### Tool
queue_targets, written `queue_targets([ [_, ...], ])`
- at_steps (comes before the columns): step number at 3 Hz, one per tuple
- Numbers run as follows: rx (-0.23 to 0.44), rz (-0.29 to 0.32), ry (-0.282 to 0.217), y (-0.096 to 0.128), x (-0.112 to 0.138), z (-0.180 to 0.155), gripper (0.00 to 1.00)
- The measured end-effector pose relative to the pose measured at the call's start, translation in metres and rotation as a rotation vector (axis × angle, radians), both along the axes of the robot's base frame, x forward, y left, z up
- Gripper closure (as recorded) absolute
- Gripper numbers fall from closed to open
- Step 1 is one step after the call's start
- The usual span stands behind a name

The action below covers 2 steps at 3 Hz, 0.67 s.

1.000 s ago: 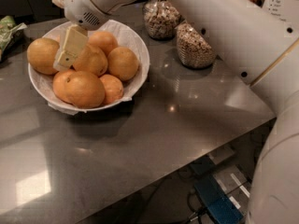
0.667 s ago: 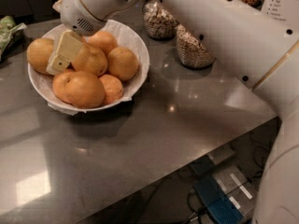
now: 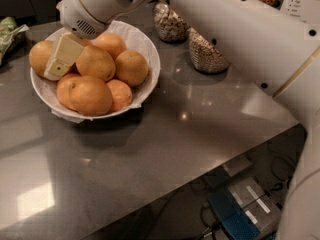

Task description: Pick orange from white bowl

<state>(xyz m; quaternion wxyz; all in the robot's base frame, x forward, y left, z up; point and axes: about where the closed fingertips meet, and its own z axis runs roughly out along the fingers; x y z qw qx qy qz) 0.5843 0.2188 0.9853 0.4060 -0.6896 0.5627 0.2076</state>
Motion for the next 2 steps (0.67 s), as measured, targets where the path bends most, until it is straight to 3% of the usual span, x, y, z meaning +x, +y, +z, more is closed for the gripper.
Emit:
queue_targets([
  [2, 0.006, 0.051, 0.016, 0.0047, -0.0097, -0.0087, 0.00],
])
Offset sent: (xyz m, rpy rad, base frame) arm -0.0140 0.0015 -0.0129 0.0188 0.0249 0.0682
